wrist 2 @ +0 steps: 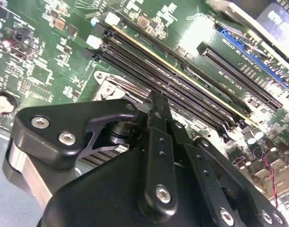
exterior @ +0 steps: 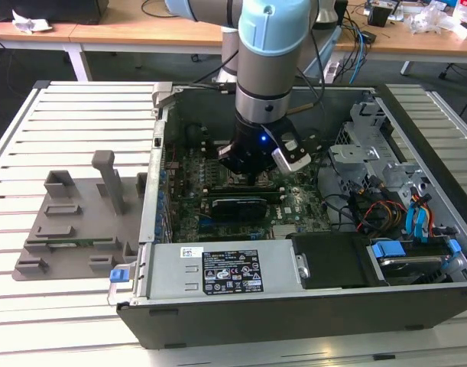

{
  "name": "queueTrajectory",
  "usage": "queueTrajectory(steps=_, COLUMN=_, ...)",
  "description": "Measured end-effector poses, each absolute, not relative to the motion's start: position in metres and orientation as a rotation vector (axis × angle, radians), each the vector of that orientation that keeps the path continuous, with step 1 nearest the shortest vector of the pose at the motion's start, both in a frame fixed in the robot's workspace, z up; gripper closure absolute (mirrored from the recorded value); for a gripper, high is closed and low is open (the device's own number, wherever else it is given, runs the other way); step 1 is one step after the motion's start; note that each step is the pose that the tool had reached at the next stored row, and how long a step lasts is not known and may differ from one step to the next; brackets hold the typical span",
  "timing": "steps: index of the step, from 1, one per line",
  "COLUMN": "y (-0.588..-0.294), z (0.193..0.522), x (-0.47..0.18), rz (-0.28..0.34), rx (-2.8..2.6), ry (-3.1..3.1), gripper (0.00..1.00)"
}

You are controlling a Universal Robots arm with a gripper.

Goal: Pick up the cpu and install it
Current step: 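Install the second cpu locking lever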

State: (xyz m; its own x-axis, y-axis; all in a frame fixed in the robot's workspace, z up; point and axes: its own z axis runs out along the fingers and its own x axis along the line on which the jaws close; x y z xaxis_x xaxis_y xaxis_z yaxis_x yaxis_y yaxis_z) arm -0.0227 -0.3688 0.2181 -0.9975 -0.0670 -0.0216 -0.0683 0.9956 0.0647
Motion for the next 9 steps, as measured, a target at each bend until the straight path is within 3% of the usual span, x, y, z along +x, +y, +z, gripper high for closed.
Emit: queueTrajectory(steps=9, y=-0.368, z=0.230, x=-0.012, rz=0.064, rx=-0.106, ry=3.121, gripper=0.89)
